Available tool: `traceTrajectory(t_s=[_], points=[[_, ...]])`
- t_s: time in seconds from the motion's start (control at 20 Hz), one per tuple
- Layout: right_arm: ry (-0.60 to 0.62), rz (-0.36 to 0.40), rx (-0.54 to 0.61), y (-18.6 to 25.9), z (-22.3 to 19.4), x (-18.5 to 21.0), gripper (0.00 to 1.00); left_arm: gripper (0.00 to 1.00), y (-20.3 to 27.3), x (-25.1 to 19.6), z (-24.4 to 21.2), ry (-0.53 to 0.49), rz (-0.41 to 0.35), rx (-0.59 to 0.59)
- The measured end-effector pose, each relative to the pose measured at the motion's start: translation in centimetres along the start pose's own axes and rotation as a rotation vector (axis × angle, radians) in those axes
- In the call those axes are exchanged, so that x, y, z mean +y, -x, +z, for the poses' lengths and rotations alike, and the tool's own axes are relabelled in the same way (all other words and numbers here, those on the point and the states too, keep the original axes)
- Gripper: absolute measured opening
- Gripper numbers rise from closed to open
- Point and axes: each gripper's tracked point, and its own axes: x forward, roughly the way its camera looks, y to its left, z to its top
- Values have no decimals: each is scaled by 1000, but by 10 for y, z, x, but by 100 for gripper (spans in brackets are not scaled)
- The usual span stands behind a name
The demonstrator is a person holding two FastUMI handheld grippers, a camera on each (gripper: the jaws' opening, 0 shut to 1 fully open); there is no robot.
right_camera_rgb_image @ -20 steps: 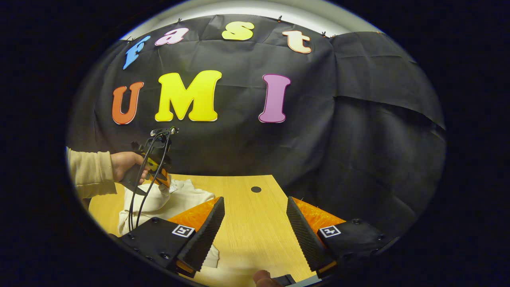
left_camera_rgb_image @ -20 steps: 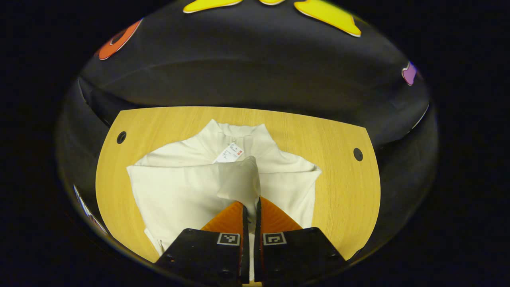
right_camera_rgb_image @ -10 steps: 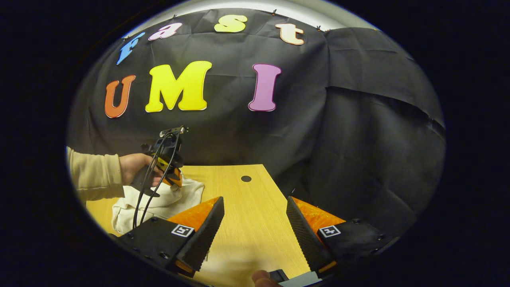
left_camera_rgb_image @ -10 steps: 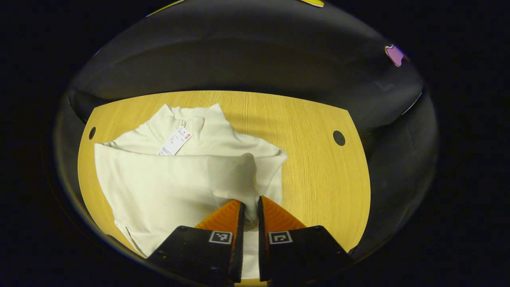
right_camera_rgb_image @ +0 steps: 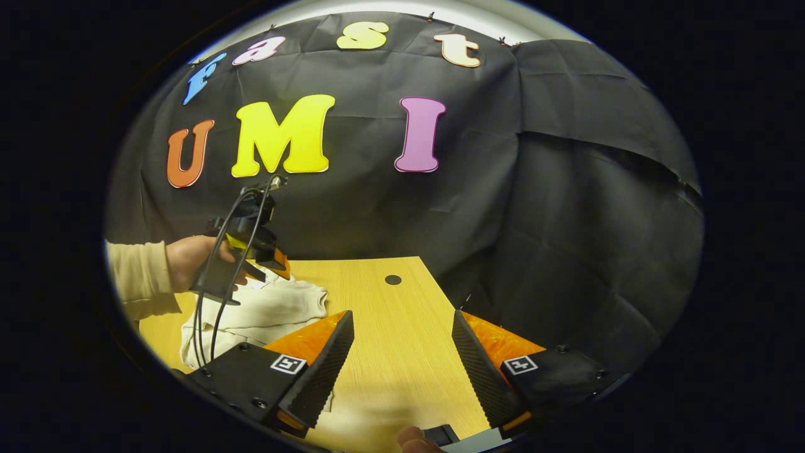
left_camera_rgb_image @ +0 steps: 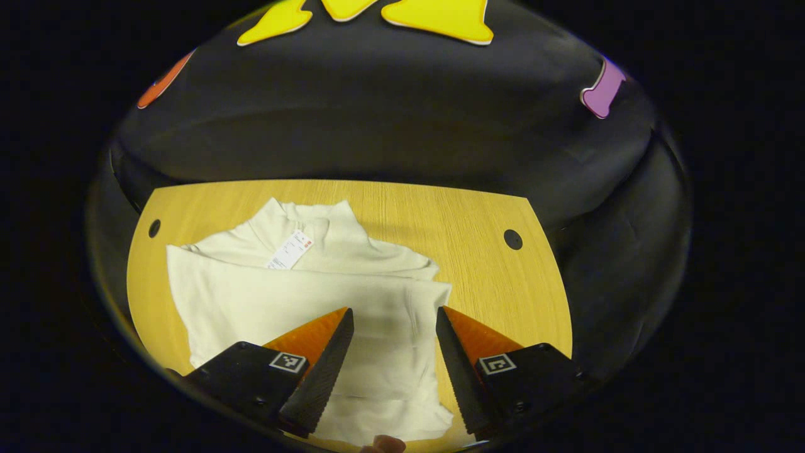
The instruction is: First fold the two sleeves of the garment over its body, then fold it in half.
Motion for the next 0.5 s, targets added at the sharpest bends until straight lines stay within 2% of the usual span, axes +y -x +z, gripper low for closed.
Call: traceTrajectory(t_s=[0.05,0.1,0.15,0.3,0.35,0.5], points=[[2,8,-6,1,3,3,98,86,13,6,7,-15,12,-45],[4,18,-13,2,6,8,98,97,27,16,15,-25,33,-95],[8,26,-19,1,8,13,98,89,44,29,26,-30,82,-161],[20,58,-53,6,19,26,98,97,99,53,49,-17,119,-312],[23,73,-67,8,20,28,98,97,118,59,52,-12,118,-348],[46,119,-99,9,30,56,98,98,163,100,52,-23,196,-471]])
